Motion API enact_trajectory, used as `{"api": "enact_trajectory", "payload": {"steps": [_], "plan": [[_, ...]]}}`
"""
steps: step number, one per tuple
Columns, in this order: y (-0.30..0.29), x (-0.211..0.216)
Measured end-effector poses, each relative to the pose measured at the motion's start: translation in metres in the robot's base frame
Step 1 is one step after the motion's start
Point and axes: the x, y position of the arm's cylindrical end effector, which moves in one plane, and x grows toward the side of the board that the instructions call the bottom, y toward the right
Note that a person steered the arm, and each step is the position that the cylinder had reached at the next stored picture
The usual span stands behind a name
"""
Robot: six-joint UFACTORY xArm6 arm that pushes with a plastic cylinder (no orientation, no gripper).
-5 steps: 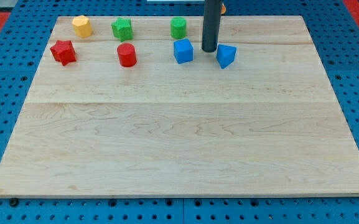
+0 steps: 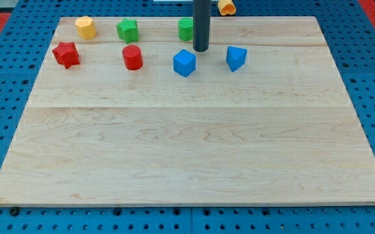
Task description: Place the blue cube at the right of the red circle
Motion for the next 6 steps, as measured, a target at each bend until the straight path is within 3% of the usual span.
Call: {"api": "enact_trajectory", "payload": {"steps": [2, 3, 5, 6], "plan": [[0.008, 0.056], [-0.055, 0.060], [-0.107, 0.073], [-0.140, 0.060]]}}
